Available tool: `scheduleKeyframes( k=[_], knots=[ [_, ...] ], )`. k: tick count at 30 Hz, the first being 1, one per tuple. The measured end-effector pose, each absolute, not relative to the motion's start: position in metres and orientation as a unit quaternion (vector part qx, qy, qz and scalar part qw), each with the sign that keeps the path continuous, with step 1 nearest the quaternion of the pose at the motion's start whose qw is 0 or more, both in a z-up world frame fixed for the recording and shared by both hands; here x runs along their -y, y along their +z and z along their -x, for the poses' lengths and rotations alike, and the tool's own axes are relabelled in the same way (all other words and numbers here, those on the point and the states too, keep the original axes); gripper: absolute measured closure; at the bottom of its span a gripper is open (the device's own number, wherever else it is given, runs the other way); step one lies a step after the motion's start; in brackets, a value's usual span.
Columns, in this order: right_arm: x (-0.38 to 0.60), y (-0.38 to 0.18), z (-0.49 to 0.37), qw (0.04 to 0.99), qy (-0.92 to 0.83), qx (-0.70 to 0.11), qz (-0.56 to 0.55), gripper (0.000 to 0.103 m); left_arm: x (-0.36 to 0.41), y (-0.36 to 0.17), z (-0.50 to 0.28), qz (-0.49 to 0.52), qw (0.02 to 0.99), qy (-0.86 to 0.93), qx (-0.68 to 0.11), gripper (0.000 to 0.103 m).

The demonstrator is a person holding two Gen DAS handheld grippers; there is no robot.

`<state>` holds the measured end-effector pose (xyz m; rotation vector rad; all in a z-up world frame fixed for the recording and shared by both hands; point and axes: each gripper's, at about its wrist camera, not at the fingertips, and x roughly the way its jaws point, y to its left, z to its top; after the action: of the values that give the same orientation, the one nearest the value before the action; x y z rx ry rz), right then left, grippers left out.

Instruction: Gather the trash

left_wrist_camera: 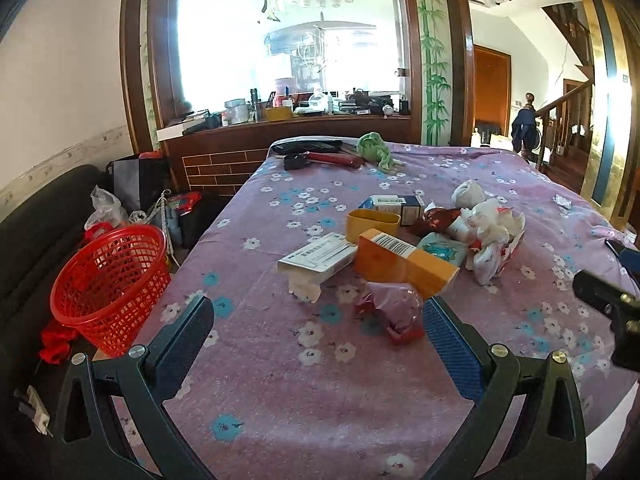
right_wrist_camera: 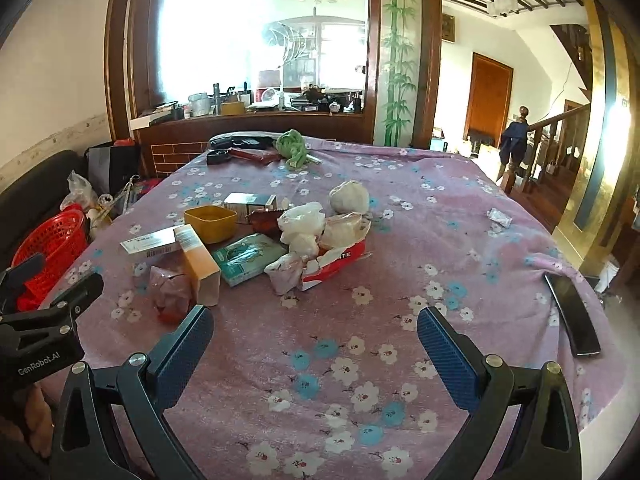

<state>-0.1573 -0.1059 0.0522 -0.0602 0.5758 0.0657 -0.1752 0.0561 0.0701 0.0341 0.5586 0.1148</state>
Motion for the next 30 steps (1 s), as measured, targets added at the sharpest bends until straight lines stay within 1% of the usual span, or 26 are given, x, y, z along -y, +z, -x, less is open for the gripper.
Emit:
scheduleKeyframes(
  k=[30],
  knots=[
    [0.0986,0.0570,0.1665,0.959,0.024,-0.279,0.052,0.000,-0.0638,0.0697,0.1832,-0.015,0.957,0.063,-0.284,0.000]
  ],
)
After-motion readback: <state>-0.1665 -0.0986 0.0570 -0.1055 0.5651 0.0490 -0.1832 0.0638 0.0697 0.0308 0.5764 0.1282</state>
